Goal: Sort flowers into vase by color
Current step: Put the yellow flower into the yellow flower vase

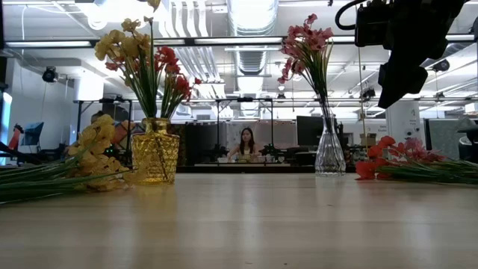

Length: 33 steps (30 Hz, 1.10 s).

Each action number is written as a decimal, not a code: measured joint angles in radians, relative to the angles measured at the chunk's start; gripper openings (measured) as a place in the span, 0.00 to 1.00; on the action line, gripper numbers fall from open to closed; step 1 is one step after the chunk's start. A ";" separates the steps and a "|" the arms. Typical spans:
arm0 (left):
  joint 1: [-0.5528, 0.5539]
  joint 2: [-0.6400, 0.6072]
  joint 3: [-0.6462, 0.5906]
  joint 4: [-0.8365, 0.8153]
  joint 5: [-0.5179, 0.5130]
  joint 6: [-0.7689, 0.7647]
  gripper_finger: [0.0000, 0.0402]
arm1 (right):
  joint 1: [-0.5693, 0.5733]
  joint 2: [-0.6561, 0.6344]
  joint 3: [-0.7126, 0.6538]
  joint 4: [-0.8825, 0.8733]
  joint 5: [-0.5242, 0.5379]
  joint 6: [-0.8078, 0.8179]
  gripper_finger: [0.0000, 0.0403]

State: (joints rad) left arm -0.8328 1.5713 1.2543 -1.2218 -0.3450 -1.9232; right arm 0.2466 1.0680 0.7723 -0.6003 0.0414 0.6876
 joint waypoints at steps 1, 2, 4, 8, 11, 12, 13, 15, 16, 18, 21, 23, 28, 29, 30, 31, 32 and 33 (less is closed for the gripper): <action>0.004 0.031 -0.005 0.023 0.020 -0.019 0.61 | 0.000 0.000 0.000 0.000 0.000 0.000 0.53; 0.008 0.058 -0.007 0.042 0.044 -0.032 0.61 | 0.000 0.000 0.000 -0.001 0.000 0.000 0.53; 0.011 0.107 -0.009 0.061 0.085 -0.053 0.61 | 0.000 0.000 0.000 -0.001 -0.001 -0.002 0.53; 0.011 0.166 -0.012 0.087 0.102 -0.079 0.61 | 0.000 0.000 0.000 -0.001 -0.021 -0.006 0.53; 0.016 0.199 -0.013 0.142 0.091 -0.078 0.61 | 0.000 0.000 0.000 -0.001 -0.024 -0.007 0.53; 0.019 0.215 -0.013 0.170 0.086 -0.076 0.61 | 0.000 0.000 0.000 0.000 -0.024 -0.007 0.53; 0.023 0.232 -0.013 0.197 0.083 -0.073 0.61 | 0.000 0.000 0.000 -0.001 -0.024 -0.007 0.53; 0.032 0.262 -0.013 0.240 0.083 -0.055 0.61 | 0.000 0.000 0.000 -0.001 -0.024 -0.008 0.53; 0.037 0.278 -0.013 0.258 0.084 -0.050 0.61 | 0.000 0.000 0.000 -0.001 -0.024 -0.009 0.53; 0.043 0.306 -0.013 0.268 0.084 -0.049 0.61 | 0.000 0.000 0.000 0.000 -0.024 -0.010 0.53; 0.048 0.336 -0.014 0.264 0.094 -0.049 0.61 | 0.000 0.000 0.000 -0.001 -0.024 -0.010 0.53; 0.050 0.354 -0.014 0.272 0.094 -0.049 0.61 | 0.000 0.000 0.000 0.000 -0.024 -0.010 0.53; 0.052 0.378 -0.014 0.270 0.106 -0.053 0.56 | 0.000 0.000 0.000 -0.001 -0.025 -0.011 0.53; 0.052 0.381 -0.014 0.269 0.112 -0.053 0.54 | 0.000 0.000 0.000 -0.001 -0.025 -0.011 0.53; 0.052 0.383 -0.013 0.269 0.117 -0.053 0.50 | 0.000 0.000 0.000 -0.001 -0.025 -0.011 0.53; 0.052 0.384 -0.013 0.269 0.123 -0.053 0.47 | 0.000 0.000 0.000 -0.001 -0.025 -0.011 0.53; 0.053 0.385 -0.013 0.269 0.127 -0.053 0.43 | 0.000 0.000 0.000 -0.001 -0.025 -0.011 0.53; 0.053 0.387 -0.013 0.270 0.129 -0.053 0.39 | 0.000 0.000 0.000 0.000 -0.025 -0.011 0.53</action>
State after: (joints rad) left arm -0.7799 1.9579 1.2412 -0.9518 -0.2164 -1.9766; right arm 0.2466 1.0679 0.7727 -0.6007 0.0166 0.6765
